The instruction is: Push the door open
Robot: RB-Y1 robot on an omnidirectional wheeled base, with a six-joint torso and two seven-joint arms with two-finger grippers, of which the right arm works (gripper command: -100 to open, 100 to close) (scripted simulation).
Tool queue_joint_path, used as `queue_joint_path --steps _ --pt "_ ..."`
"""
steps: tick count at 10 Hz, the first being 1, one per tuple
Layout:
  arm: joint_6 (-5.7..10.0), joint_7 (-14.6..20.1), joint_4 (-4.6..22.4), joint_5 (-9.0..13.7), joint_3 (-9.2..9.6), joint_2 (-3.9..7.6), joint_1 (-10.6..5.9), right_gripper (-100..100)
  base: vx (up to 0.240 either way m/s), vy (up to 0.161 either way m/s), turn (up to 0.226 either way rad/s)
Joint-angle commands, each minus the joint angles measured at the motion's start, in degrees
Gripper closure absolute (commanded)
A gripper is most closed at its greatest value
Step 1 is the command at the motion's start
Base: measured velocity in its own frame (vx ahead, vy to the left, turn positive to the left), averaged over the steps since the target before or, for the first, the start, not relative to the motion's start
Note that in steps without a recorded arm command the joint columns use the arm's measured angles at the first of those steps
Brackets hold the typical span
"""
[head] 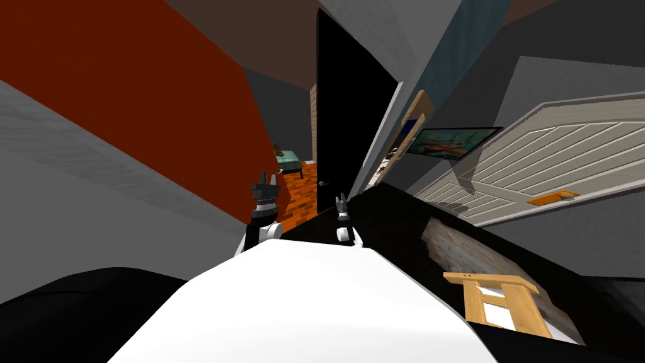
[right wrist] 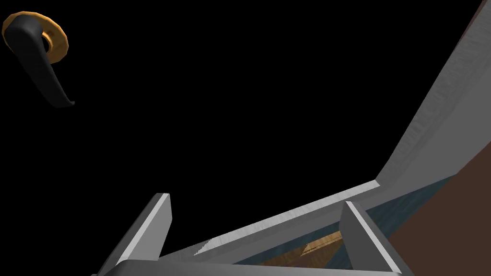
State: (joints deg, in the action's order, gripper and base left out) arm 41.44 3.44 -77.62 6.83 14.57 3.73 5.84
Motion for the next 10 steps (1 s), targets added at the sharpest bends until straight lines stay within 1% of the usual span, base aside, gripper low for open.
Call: queue_joint_path --steps 1,3,4,5,6,7,9,10 --pt "0.13 -0.17 2.86 -0.05 0.95 0.07 -1.08 -100 0.059 -0.063 0.115" --pt "0.71 -0.34 7.32 -0.08 2.05 0.04 -3.09 -100 0.089 -0.084 0.075" --pt "0.71 -0.34 7.89 -0.08 2.05 0.04 -3.09 -100 0.068 -0.053 0.031" --pt "1.00 -0.42 10.32 -0.09 2.60 0.02 -4.09 -100 0.051 -0.043 0.049" --pt "1.27 -0.50 11.69 -0.10 3.12 -0.04 -5.04 -100 0.056 -0.059 0.077" --pt "1.27 -0.50 12.61 -0.10 3.12 -0.04 -5.04 -100 0.040 -0.043 0.035" --pt "1.82 -0.66 17.00 -0.12 4.16 -0.18 -6.93 -100 0.049 -0.040 0.064" --pt "2.09 -0.73 18.66 -0.13 4.67 -0.25 -7.86 -100 0.084 -0.068 0.084"
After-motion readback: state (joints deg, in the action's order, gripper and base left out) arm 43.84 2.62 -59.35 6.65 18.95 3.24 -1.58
